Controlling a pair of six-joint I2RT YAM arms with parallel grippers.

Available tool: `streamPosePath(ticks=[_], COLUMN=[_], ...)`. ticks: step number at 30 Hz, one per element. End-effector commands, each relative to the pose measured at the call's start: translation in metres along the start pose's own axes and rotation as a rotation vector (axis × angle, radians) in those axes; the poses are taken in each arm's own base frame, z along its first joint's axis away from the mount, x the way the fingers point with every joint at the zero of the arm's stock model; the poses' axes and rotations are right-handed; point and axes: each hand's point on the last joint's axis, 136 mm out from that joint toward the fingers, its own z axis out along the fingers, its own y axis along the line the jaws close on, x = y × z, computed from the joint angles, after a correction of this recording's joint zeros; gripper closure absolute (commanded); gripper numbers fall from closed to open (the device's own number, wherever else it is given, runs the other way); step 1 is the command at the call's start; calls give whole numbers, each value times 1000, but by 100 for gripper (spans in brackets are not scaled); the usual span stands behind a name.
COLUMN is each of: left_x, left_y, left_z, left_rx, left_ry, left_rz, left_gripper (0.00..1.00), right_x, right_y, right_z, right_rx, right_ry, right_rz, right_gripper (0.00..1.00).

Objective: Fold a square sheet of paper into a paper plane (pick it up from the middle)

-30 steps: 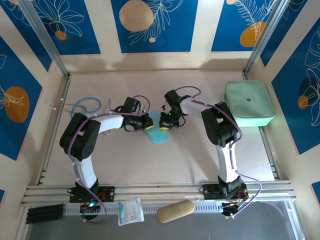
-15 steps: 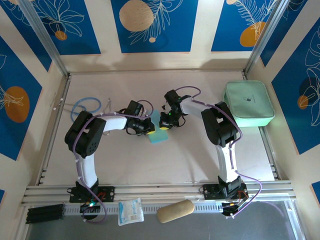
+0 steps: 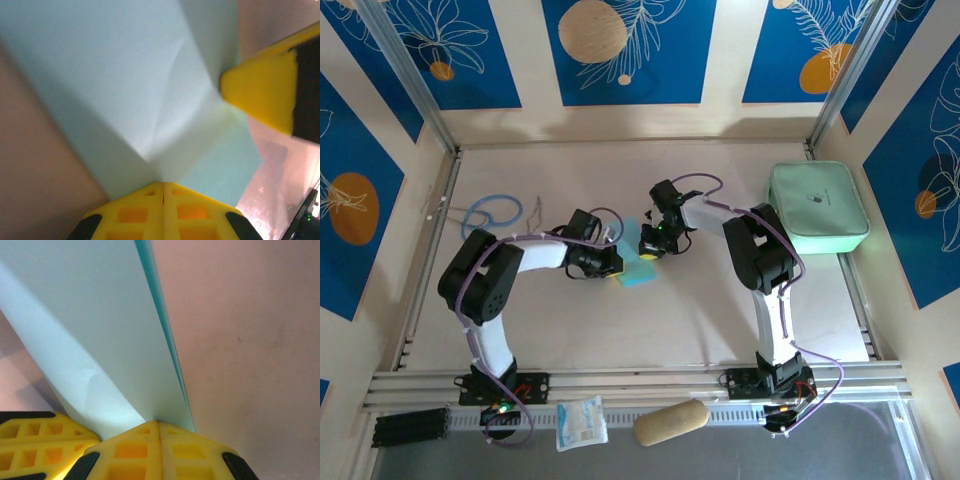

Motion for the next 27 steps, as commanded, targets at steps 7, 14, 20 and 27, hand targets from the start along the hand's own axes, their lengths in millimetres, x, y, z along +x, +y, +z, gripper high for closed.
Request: streamPosePath(ticks=[7,14,20,27], left_x=[-22,-46,-39,-9], left_y=[-23,-24,-1,30], left_z=[-35,-19,-6,3], left_rx=[-21,-16,-69,-138], left_ry=[-93,-134,-103,-19], left_rz=[-13,-57,-81,-89], left_gripper=[93,94,94,94], right_x=[46,45,45,46], right_y=[-116,-115,-117,-119], right_z=[38,39,39,40], right_rx=[383,377,376,376], right_ry=[144,142,143,145], right_rz=[162,160,163,164], right_gripper=[93,94,93,94])
